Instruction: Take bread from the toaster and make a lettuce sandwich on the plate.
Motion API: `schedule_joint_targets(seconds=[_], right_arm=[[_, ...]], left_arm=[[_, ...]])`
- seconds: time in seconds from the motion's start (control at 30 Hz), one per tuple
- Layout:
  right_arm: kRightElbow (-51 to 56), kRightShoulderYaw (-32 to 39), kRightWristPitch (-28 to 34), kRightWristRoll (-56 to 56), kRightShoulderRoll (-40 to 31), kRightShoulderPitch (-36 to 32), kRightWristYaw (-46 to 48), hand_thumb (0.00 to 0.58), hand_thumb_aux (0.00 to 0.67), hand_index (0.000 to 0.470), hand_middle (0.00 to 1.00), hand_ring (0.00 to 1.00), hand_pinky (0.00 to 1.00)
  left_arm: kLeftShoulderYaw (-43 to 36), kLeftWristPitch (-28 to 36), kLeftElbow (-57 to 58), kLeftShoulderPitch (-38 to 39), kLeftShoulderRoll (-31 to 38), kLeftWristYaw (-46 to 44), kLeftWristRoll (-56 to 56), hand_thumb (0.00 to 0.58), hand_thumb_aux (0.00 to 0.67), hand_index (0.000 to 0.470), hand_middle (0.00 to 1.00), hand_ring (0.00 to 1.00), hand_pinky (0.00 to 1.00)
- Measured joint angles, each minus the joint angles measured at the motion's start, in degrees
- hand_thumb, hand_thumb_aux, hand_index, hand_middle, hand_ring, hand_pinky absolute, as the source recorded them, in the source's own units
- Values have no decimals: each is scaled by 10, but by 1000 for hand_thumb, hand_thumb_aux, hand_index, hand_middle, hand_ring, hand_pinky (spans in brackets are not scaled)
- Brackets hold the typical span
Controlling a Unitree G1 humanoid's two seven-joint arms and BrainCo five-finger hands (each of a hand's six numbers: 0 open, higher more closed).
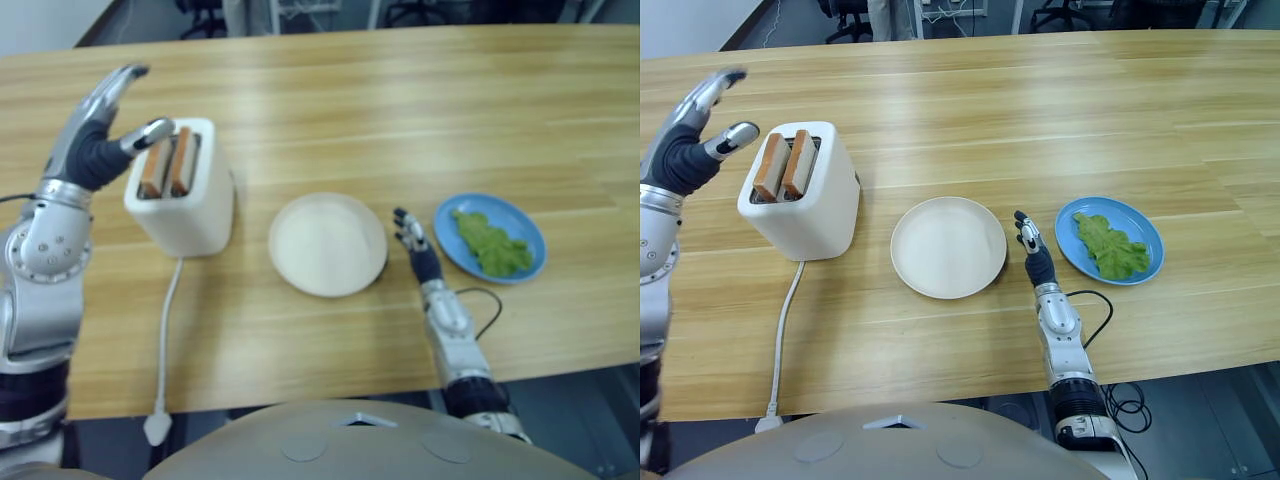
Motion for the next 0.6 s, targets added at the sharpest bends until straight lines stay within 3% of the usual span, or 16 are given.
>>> schedule_joint_targets(seconds=[0.07, 0.27, 0.6], right_arm=[[0, 1, 0, 0, 0, -1, 1, 0, 0, 0, 0, 0, 0], [-1, 0, 0, 0, -2, 2, 2, 0, 0, 0, 0, 0, 0], [-1, 0, 0, 0, -2, 5, 2, 0, 0, 0, 0, 0, 0]], left_arm=[[-23, -8, 105, -1, 27, 41, 66, 0, 0, 0, 0, 0, 0], [-87, -6, 263, -13, 32, 72, 134, 0, 0, 0, 0, 0, 0], [-133, -1, 303, -45, 25, 88, 180, 0, 0, 0, 0, 0, 0]])
